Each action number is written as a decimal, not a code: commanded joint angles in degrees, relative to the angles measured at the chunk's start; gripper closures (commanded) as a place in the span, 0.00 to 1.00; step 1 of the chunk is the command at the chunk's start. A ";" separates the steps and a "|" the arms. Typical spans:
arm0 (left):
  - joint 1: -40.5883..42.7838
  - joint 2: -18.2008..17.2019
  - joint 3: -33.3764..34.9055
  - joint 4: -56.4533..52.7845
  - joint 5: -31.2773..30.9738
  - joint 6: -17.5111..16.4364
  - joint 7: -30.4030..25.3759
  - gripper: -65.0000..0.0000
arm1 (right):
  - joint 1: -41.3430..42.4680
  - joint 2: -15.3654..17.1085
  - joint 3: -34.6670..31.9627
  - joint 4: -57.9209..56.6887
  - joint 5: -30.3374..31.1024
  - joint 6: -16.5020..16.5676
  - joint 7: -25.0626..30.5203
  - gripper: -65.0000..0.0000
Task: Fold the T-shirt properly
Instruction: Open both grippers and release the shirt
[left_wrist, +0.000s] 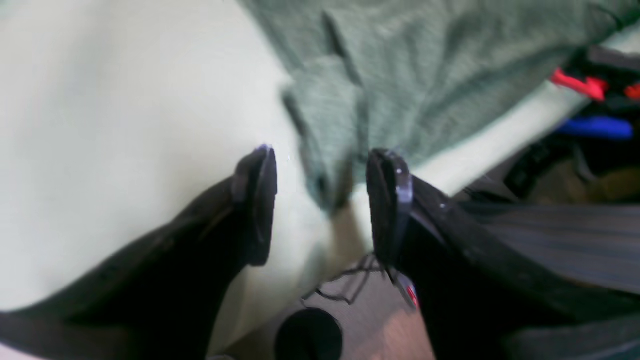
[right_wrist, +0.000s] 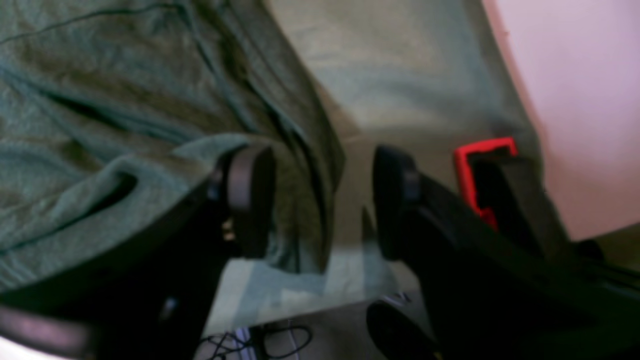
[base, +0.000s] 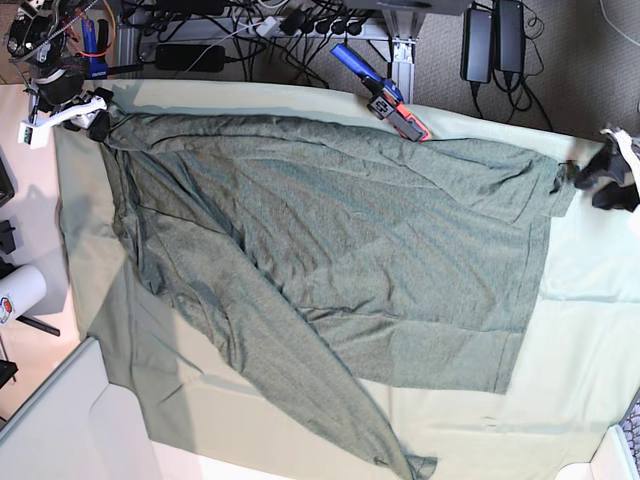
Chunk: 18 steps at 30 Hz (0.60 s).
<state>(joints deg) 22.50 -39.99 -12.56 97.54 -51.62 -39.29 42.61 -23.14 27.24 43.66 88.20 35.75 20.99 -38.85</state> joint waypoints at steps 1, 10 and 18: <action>-0.46 -1.33 -2.38 0.79 -1.68 -0.71 -1.27 0.50 | 0.92 1.44 1.75 1.66 0.74 -0.20 1.51 0.52; -0.39 -5.14 -7.45 4.81 -3.19 -0.71 -0.76 0.50 | 12.17 1.46 2.89 8.13 2.23 -0.11 1.53 0.52; 0.76 -6.88 -7.43 12.11 -1.25 -0.71 -0.83 0.50 | 26.82 -0.52 -20.15 6.27 -8.41 -0.20 5.38 0.52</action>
<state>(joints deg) 23.51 -45.60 -19.35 108.90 -52.34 -39.29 42.81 2.79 25.82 22.83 93.67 27.11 20.93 -34.92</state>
